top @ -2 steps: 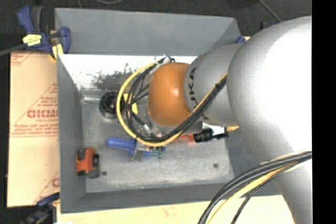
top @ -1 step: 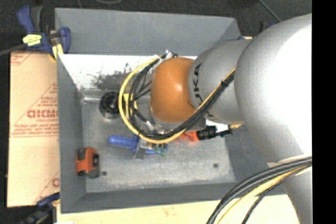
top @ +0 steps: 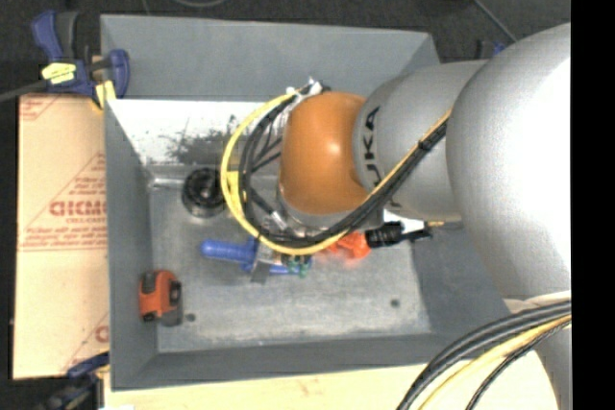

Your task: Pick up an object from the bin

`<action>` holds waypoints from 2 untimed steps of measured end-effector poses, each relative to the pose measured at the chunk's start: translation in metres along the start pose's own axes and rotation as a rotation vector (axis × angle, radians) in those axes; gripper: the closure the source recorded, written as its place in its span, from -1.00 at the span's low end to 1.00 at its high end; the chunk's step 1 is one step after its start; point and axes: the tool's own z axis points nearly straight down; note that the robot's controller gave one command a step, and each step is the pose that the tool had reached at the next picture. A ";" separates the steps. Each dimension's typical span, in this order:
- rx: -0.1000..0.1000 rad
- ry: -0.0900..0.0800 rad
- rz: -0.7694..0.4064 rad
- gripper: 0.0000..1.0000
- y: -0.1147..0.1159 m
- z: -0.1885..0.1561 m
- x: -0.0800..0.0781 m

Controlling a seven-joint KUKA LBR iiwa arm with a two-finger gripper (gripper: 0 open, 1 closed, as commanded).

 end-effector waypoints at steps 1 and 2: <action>-0.004 -0.008 0.000 1.00 0.000 -0.021 -0.001; -0.005 -0.011 -0.001 1.00 0.001 -0.029 -0.002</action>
Offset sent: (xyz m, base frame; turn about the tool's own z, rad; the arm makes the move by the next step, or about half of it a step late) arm -0.0001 -0.0003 0.0057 0.0000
